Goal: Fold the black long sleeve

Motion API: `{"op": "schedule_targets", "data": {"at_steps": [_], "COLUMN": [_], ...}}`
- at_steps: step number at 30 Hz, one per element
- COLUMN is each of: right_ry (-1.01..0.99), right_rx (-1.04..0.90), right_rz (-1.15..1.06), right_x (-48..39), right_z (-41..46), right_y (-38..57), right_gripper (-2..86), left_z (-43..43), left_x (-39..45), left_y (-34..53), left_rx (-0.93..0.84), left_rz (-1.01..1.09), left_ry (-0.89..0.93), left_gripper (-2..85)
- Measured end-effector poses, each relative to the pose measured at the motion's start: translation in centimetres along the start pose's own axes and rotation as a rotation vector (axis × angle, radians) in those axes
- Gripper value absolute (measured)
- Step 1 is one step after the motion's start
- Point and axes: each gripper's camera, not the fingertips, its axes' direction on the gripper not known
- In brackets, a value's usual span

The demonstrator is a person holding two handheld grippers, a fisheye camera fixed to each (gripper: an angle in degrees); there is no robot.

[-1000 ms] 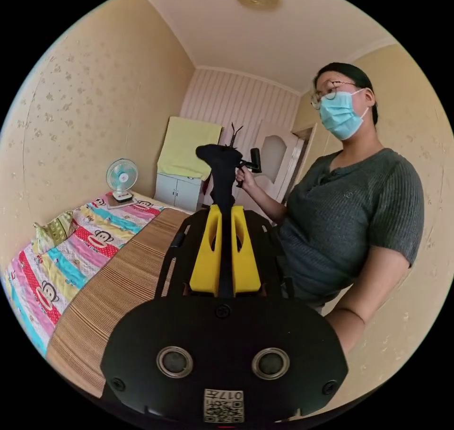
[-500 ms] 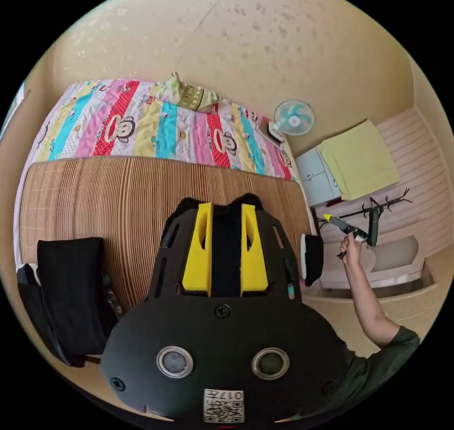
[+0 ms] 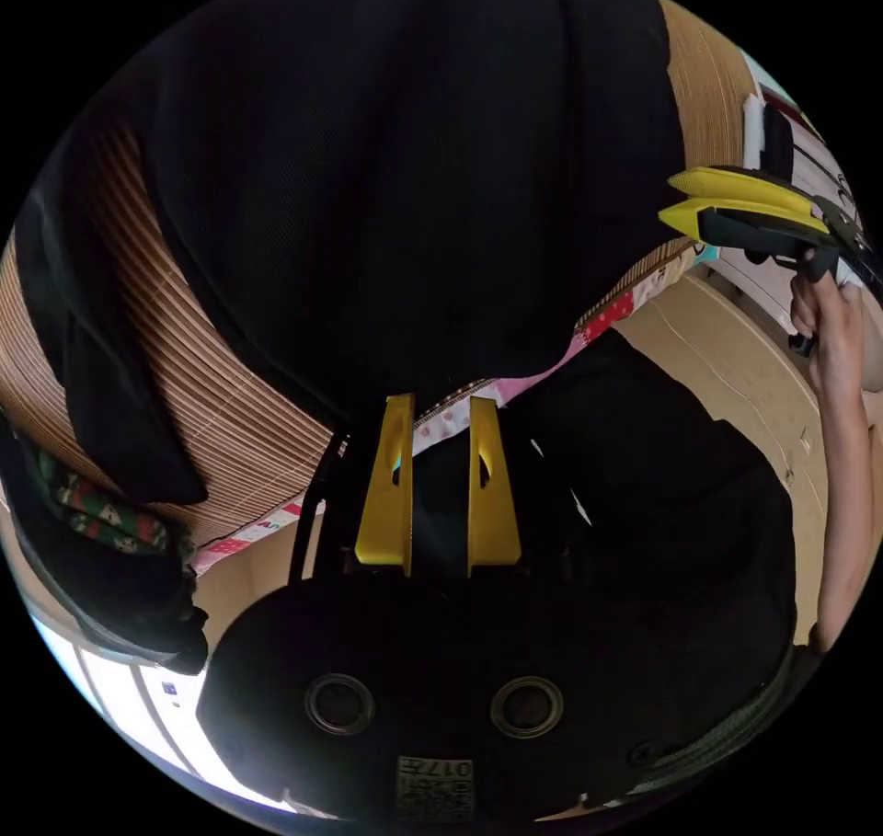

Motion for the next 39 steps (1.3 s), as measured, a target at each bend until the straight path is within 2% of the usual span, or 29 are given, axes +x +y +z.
{"op": "schedule_targets", "data": {"at_steps": [5,8,11,13,14,16,17,19,21,23,25,26,28,29,31,32,34,36,37,39], "right_ry": [0.114,0.067,-0.314,-0.686,-0.754,-0.926,-0.932,-0.847,-0.801,-0.781,-0.684,-0.631,-0.395,-0.350,-0.201,-0.151,0.104,0.307,0.403,0.473], "right_rx": [-0.114,-0.165,-0.062,0.217,0.304,0.685,0.795,1.203,1.359,1.284,0.951,0.860,0.544,0.474,0.177,0.120,-0.077,-0.244,-0.243,-0.206], "right_rz": [-0.042,-0.124,-0.253,-0.341,-0.323,-0.142,-0.088,0.239,0.499,0.554,0.499,0.475,0.353,0.319,0.176,0.159,0.074,0.009,-0.026,-0.032], "right_x": [1.9,4.4,9.7,17.1,19.5,29.9,32.1,39.0,41.8,42.8,41.2,40.2,34.5,32.9,27.0,25.7,21.4,19.3,18.4,18.1], "right_z": [0.5,-2.3,-9.2,-17.2,-19.1,-25.1,-26.2,-28.3,-27.7,-27.0,-25.8,-25.4,-23.2,-22.4,-18.3,-17.2,-12.4,-7.9,-6.5,-5.8], "right_y": [-1.9,-1.8,1.3,6.6,8.2,16.3,18.7,28.9,34.4,35.4,31.4,30.0,24.2,22.7,17.2,16.3,14.4,15.1,16.6,19.1], "right_gripper": [11.6,5.8,4.3,3.8,3.8,4.1,4.2,5.7,7.6,9.0,8.5,8.0,4.6,3.9,1.9,1.7,1.0,0.7,0.6,0.5], "left_z": [2.3,2.0,1.3,0.8,0.7,1.0,1.4,2.0,2.5,2.7,2.4,2.2,2.4,2.9,3.6,4.2,5.4,5.7,6.1,7.3], "left_x": [-5.2,-8.2,-11.4,-13.5,-15.0,-17.4,-19.0,-21.3,-23.3,-25.2,-26.0,-26.3,-26.5,-26.5,-26.4,-26.1,-25.0,-23.6,-22.9,-22.2], "left_y": [4.4,8.0,12.5,15.5,17.4,20.2,22.1,24.9,27.7,31.1,33.3,34.4,35.1,35.0,34.3,33.6,32.3,31.7,31.6,31.8], "left_rx": [-0.011,0.026,0.072,0.110,0.123,0.134,0.147,0.181,0.233,0.329,0.418,0.462,0.472,0.443,0.377,0.294,0.153,0.088,0.037,-0.031], "left_rz": [-0.128,-0.156,-0.164,-0.186,-0.212,-0.244,-0.269,-0.317,-0.380,-0.449,-0.478,-0.486,-0.495,-0.496,-0.498,-0.496,-0.449,-0.379,-0.342,-0.291], "left_ry": [0.172,0.262,0.314,0.296,0.285,0.308,0.338,0.384,0.411,0.438,0.458,0.463,0.475,0.480,0.461,0.402,0.275,0.170,0.111,0.051], "left_gripper": [8.3,7.7,7.7,7.7,7.7,7.4,6.7,5.8,6.4,7.8,7.9,7.9,7.9,7.9,7.9,7.5,6.4,5.1,4.5,4.1]}}
